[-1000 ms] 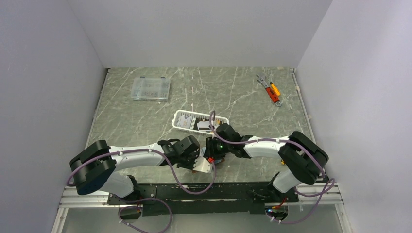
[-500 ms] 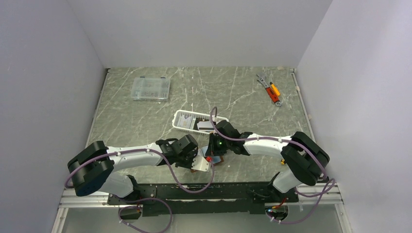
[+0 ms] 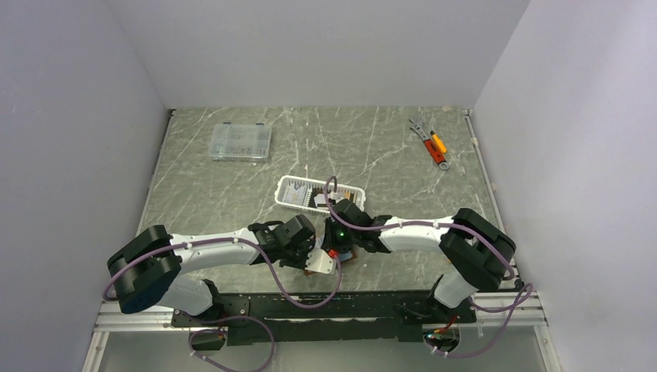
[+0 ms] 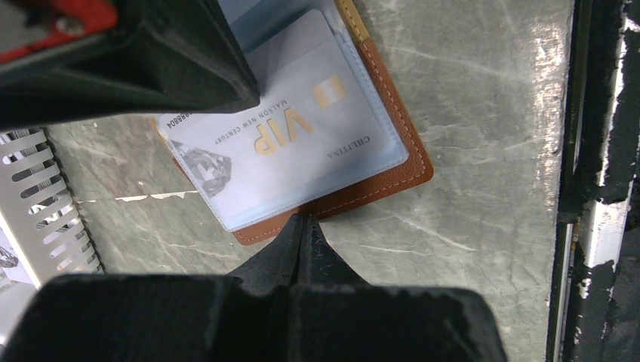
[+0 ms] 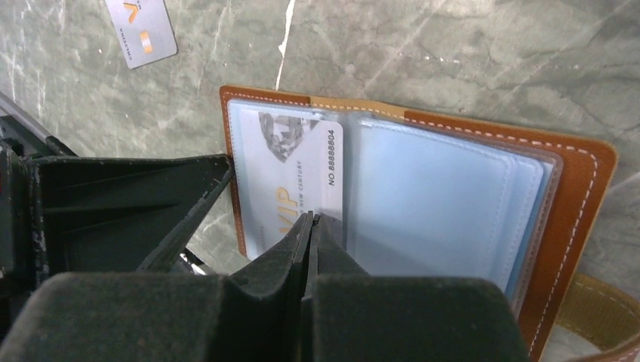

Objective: Put the credit cards into the card holder
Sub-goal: Insert the credit card into the card holder.

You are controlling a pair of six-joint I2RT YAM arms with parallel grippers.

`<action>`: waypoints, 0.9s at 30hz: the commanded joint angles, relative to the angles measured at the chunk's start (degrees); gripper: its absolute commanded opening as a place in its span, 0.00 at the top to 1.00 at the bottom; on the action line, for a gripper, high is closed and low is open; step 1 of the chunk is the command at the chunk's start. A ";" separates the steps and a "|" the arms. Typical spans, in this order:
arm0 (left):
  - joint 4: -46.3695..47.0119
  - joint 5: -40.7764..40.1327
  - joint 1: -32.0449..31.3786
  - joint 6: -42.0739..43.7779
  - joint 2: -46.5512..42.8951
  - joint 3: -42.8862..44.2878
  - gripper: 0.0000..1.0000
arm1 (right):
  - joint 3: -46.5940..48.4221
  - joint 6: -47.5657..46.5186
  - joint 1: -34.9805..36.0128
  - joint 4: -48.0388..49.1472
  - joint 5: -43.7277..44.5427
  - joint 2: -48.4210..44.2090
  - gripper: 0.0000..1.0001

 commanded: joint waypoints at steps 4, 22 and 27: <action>1.38 -0.02 0.16 1.26 -1.16 -0.49 1.00 | -4.98 1.74 -2.08 1.99 0.65 -6.82 1.00; 1.88 0.10 0.16 0.91 1.00 1.07 1.00 | -4.16 3.76 1.45 3.14 2.66 -2.91 1.00; 0.84 0.06 0.85 1.42 0.69 1.70 1.00 | -5.36 4.58 1.01 1.94 3.08 -7.32 1.00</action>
